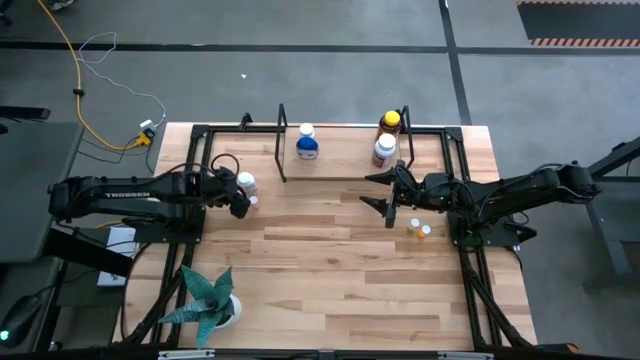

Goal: Pick and place medicine bottles onto shelf by color
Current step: Put the large orange pill bottle on the shelf

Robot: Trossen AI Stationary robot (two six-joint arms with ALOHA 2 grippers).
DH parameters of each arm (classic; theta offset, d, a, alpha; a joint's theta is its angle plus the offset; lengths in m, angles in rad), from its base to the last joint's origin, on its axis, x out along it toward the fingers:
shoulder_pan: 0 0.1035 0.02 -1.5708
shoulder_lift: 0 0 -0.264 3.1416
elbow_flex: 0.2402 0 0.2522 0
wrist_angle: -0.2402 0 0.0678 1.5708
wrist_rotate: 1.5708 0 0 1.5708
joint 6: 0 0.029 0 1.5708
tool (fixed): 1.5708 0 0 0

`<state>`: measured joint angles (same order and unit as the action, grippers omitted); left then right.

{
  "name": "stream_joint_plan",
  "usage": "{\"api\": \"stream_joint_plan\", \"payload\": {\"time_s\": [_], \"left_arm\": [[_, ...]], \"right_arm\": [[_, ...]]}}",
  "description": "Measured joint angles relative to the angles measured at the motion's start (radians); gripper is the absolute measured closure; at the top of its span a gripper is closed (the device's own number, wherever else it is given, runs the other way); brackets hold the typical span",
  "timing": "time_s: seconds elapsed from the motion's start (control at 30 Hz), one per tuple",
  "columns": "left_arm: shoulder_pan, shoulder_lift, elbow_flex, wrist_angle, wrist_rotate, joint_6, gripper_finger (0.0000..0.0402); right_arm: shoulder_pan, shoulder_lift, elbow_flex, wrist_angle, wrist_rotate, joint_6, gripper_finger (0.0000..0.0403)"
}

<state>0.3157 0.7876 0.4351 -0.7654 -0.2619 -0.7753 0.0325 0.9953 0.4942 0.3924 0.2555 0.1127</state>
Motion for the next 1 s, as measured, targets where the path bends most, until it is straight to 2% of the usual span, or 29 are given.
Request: {"api": "stream_joint_plan", "payload": {"time_s": [0.17, 0.87, 1.0], "left_arm": [[-0.012, 0.000, 0.000, 0.002, 0.007, -0.011, 0.0190], [-0.013, -0.053, 0.000, 0.014, 0.164, 0.019, 0.0191], [-0.040, -0.060, 0.000, 0.019, 0.186, 0.019, 0.0191]], "right_arm": [[0.000, 0.000, 0.000, 0.000, 0.000, -0.001, 0.0112], [0.000, 0.000, 0.000, 0.000, 0.000, -0.001, 0.0112], [0.000, 0.000, 0.000, 0.000, 0.000, -0.001, 0.0112]]}}
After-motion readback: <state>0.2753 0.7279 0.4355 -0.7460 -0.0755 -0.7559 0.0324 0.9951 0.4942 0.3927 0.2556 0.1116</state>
